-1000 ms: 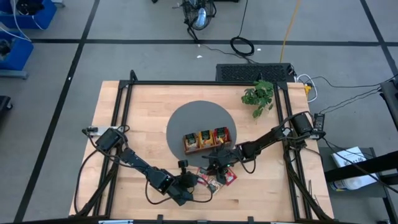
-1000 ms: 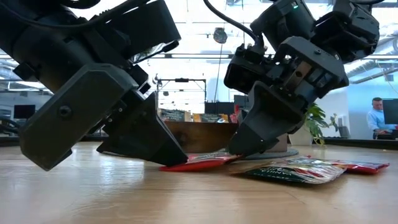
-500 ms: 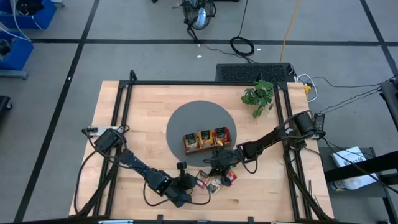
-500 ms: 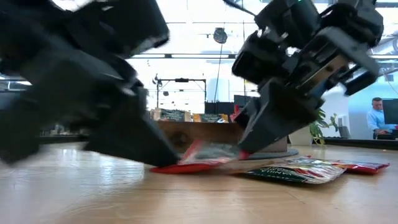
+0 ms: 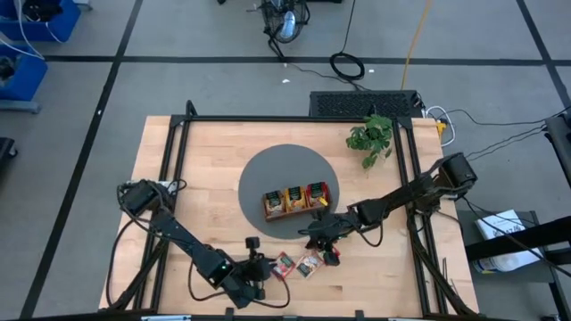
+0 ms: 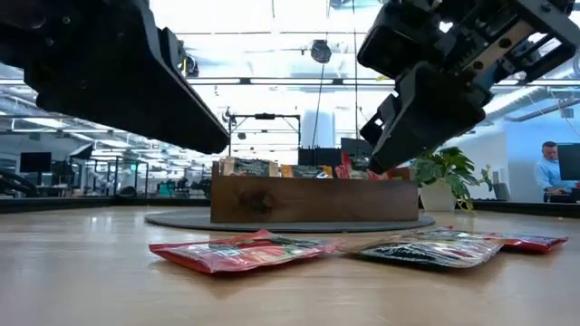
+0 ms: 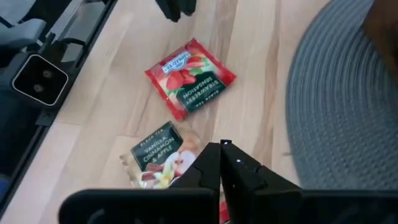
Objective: Pick & Place Tea
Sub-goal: Put the red tea bag into the right section of the wooden organizer
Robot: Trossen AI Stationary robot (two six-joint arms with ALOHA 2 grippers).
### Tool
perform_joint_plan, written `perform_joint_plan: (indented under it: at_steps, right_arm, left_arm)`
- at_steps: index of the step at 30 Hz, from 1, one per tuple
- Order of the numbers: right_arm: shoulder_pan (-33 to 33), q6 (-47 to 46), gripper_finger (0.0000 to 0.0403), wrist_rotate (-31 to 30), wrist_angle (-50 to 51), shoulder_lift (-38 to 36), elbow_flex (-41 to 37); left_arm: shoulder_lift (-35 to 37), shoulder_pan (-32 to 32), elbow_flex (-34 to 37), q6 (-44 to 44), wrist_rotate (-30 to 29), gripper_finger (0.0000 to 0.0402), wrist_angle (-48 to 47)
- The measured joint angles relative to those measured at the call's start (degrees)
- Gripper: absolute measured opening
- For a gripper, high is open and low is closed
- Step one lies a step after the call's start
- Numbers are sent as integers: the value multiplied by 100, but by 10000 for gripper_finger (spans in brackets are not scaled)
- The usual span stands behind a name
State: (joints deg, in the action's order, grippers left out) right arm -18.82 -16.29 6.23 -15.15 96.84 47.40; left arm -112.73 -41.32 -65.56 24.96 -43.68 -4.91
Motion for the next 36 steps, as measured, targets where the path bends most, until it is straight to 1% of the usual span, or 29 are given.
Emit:
perform_joint_plan:
  at_steps: [5,10,13,16,19,24,27,28,32,36]
  right_arm:
    - [-135,-287,29,1,0,39,-63]
    - [-204,-344,71,-21,-210,39,-213]
    - [-195,-478,94,-21,-469,37,-323]
    - [-193,-558,111,-21,-571,37,-407]
    - [-193,-579,120,-21,-671,37,-460]
    - [-193,-613,122,-32,-740,39,-518]
    - [-193,-737,120,-88,-744,37,-558]
    - [-195,-808,119,-192,-743,37,-574]
    - [-141,-1071,122,-487,-737,39,-644]
    - [2,-1309,129,-455,-767,200,-653]
  left_arm:
    - [3,76,-2,131,925,55,56]
    - [-224,186,-11,62,1191,56,419]
    - [-473,314,-17,-15,1571,56,683]
    - [-666,461,-30,-47,1692,56,988]
    - [-744,609,-31,-5,1636,56,1048]
    - [-767,813,-31,538,1486,56,918]
    - [-767,846,-33,961,1251,56,736]
    - [-767,846,-33,1014,1188,56,715]
    - [-771,846,-28,1010,1097,56,836]
    - [-784,851,-22,943,781,56,937]
